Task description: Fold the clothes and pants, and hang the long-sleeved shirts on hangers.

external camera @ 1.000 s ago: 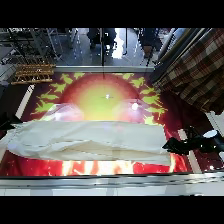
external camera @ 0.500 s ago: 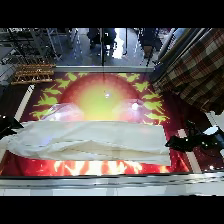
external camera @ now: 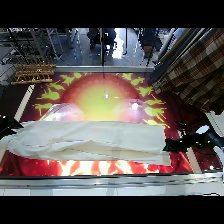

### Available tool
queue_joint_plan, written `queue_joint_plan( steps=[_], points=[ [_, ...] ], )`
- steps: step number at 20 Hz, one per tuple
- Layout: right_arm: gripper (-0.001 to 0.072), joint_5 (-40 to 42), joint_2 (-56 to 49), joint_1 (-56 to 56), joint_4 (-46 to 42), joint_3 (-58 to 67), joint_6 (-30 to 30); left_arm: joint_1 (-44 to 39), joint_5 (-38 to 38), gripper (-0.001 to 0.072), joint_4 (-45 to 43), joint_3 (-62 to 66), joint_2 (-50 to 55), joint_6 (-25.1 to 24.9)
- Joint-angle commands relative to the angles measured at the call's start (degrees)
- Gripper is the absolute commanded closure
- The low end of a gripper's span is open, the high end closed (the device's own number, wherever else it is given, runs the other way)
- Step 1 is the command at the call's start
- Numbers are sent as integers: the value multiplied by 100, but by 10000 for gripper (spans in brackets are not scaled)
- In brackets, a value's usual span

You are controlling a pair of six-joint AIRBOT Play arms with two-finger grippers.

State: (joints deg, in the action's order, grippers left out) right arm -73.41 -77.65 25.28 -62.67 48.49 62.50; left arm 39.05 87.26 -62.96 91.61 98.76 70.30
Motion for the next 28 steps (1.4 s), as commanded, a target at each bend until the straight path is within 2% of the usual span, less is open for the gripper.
queue_joint_plan(
  steps=[1, 2, 3, 4, 7, 8, 11, 16, 17, 18, 19, 23, 25, 28],
  points=[
    [683, -420, 254, 59, -286, 96, -24, 28, 0, 211, 0, -2, -2, -52],
    [639, -247, 358, 87, -310, 96, 0, 28, 4, 211, 0, -2, -2, -50],
    [498, -48, 407, 85, -387, 96, 138, 28, 4, 211, 2, -2, -2, -50],
    [400, 87, 402, 72, -411, 94, 151, 28, 4, 211, 2, -2, -2, -50],
    [396, 413, 376, 70, -435, 79, 149, 26, 4, 211, 0, -2, -2, -50],
    [350, 459, 343, 70, -481, 79, 146, 26, 4, 211, 0, -2, -2, -50],
    [342, 553, 212, 68, -592, 79, 146, 26, 2, 211, 2, -2, -2, -50],
    [359, 339, -76, -44, -507, 52, 61, 26, 0, 211, 2, -2, -2, -50],
    [437, 328, -83, -79, -463, 37, -42, 26, 0, 211, 2, -2, -2, -50],
    [642, 186, -79, -103, -391, 52, -74, 26, 0, 211, 0, -2, -2, -50],
    [685, -26, -70, -105, -415, 90, -74, 28, 2, 211, 0, -2, -2, -50],
    [687, -1263, 354, -92, -1005, 262, -74, 72, 2, 211, -2, -2, -2, -44],
    [688, -1631, 741, -92, -1373, 264, -74, 92, 0, 211, -2, -2, -2, -39],
    [688, -1707, 962, -92, -1757, 188, -74, 94, 0, 211, 0, -2, -2, -42]
  ],
)
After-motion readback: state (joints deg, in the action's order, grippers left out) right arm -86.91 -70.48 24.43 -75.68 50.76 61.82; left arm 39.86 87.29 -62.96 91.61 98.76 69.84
